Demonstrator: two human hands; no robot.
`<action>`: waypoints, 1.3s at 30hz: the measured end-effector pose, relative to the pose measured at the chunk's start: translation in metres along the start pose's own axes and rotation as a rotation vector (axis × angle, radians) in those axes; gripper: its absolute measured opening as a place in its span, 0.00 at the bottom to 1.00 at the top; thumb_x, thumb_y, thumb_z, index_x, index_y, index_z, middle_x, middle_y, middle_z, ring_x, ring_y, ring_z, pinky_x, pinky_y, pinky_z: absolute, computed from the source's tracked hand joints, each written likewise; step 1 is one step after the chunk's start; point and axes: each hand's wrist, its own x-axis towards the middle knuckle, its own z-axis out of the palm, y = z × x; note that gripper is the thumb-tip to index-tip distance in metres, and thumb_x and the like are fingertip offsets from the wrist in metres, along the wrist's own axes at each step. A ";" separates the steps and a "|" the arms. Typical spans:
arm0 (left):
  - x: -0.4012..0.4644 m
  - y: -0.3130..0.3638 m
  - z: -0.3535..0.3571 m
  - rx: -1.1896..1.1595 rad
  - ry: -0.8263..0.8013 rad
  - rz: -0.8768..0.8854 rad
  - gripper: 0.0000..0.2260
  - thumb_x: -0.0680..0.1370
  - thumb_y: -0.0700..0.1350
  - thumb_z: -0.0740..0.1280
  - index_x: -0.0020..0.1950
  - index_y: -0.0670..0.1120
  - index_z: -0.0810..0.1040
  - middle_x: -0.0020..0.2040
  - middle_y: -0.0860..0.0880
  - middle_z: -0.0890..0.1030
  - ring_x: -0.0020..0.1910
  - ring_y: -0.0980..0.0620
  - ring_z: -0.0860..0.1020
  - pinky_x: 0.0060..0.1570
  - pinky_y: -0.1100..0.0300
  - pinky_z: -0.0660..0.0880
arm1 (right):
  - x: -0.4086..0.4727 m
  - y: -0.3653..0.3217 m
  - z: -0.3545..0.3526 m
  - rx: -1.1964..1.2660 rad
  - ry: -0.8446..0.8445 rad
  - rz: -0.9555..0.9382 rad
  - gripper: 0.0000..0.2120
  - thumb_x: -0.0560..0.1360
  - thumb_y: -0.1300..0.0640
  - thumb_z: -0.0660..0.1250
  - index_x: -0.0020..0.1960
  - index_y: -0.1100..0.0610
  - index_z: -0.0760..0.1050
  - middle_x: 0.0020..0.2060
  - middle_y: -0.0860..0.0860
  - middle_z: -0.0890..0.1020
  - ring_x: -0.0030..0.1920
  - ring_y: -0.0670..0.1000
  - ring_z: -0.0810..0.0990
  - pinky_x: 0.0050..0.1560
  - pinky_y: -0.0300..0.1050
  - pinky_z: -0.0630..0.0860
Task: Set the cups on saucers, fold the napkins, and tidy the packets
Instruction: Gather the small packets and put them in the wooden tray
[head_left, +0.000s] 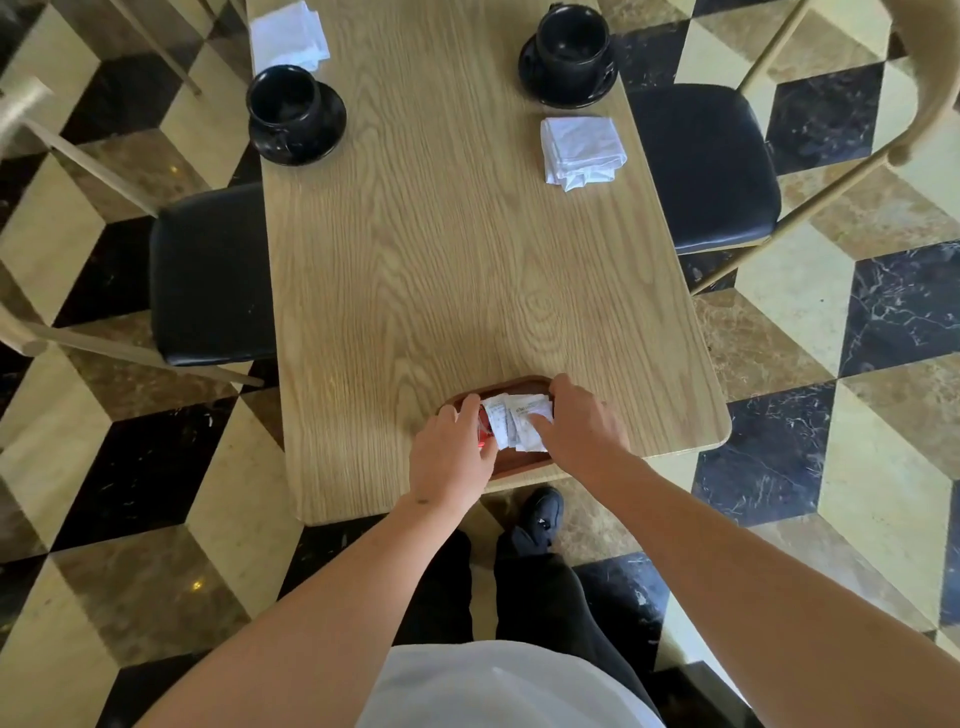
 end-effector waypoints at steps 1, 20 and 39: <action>-0.001 -0.001 0.000 0.050 0.027 0.026 0.22 0.79 0.54 0.65 0.71 0.49 0.71 0.52 0.47 0.78 0.51 0.47 0.77 0.51 0.54 0.75 | 0.000 0.001 -0.001 -0.073 0.033 -0.057 0.20 0.79 0.42 0.65 0.63 0.54 0.67 0.53 0.51 0.78 0.43 0.53 0.75 0.38 0.47 0.73; 0.010 0.007 0.011 0.121 -0.020 0.173 0.25 0.81 0.56 0.65 0.77 0.57 0.66 0.60 0.47 0.72 0.59 0.46 0.71 0.56 0.55 0.73 | 0.011 0.015 0.002 -0.346 -0.002 -0.427 0.35 0.70 0.34 0.71 0.69 0.53 0.69 0.64 0.53 0.72 0.61 0.54 0.73 0.57 0.50 0.76; 0.013 -0.011 -0.064 0.076 0.015 -0.007 0.23 0.84 0.57 0.52 0.79 0.54 0.61 0.80 0.42 0.61 0.78 0.38 0.60 0.71 0.42 0.64 | 0.005 -0.067 -0.053 -0.276 0.012 -0.326 0.26 0.81 0.40 0.58 0.73 0.54 0.66 0.72 0.56 0.67 0.71 0.59 0.66 0.64 0.57 0.72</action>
